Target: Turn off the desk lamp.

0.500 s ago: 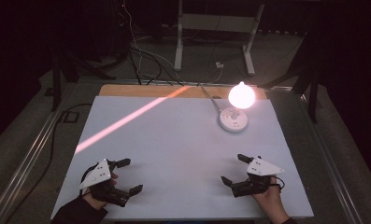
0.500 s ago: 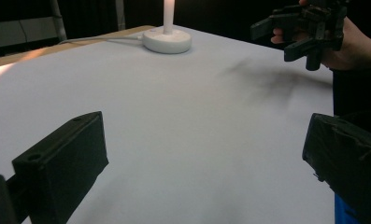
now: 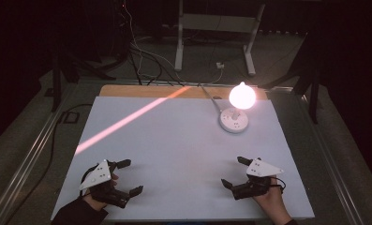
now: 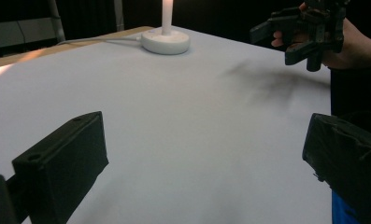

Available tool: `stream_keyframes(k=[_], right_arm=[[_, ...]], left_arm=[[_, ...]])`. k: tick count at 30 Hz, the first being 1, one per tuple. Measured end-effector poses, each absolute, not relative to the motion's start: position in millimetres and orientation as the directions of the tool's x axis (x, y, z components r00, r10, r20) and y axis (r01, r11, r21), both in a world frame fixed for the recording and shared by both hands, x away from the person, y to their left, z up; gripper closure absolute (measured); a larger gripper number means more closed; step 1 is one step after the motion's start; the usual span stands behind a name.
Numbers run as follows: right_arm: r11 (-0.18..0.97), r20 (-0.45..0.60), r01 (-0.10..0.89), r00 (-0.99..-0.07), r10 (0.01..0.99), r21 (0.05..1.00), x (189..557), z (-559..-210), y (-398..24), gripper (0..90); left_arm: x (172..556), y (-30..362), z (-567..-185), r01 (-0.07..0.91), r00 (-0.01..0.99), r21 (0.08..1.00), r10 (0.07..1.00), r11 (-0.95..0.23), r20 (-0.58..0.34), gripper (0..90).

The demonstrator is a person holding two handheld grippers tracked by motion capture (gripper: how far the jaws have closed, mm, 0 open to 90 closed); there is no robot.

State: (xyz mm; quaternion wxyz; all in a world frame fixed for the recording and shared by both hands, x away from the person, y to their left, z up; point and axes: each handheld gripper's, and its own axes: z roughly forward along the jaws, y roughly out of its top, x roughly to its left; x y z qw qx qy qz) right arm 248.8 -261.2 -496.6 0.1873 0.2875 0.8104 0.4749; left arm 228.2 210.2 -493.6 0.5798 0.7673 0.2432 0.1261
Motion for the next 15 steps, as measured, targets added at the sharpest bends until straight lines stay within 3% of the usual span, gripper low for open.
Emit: stream_keyframes(k=[15], right_arm=[[0.296, 0.025, 0.275, -0.770, 0.638, 0.915, 258, -471, -258, 0.0]], left_arm=[[228, 210, -494, 0.229, 0.849, 0.951, 0.520, -0.210, -0.090, 0.6]])
